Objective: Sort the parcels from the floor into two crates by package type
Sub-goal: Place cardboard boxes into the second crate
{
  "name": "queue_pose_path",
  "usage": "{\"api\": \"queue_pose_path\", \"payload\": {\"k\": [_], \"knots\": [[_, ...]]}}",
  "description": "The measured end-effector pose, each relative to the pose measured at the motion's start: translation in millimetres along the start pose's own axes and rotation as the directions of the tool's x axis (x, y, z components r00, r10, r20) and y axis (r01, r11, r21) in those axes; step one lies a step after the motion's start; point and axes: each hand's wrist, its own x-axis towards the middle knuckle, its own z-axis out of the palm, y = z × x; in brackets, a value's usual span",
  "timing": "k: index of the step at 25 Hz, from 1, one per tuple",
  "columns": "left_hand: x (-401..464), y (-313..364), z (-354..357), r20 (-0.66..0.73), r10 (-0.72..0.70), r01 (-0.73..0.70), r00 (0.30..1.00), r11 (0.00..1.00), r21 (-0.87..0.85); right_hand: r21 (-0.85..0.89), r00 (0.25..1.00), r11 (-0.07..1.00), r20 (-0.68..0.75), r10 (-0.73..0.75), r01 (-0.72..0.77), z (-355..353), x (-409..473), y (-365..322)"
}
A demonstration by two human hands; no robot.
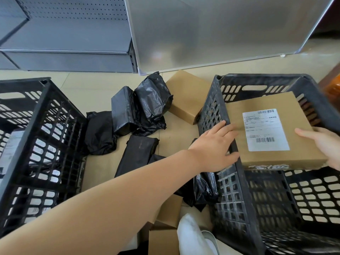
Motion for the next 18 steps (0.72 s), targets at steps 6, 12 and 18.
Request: {"api": "queue_pose_path", "payload": {"k": [6,12,18], "knots": [[1,-17,0,0.038,0.074,-0.075,0.997,0.997,0.029,-0.337,0.994,0.94,-0.067,-0.082,0.055,66,-5,-20],[2,-22,4,0.011,0.09,-0.09,0.996,0.996,0.003,-0.516,0.997,0.856,-0.045,-0.061,0.029,70,17,0],[2,-24,7,-0.011,0.101,-0.101,0.995,0.995,-0.022,-0.579,0.994,0.815,-0.104,-0.031,-0.035,83,25,7]]}}
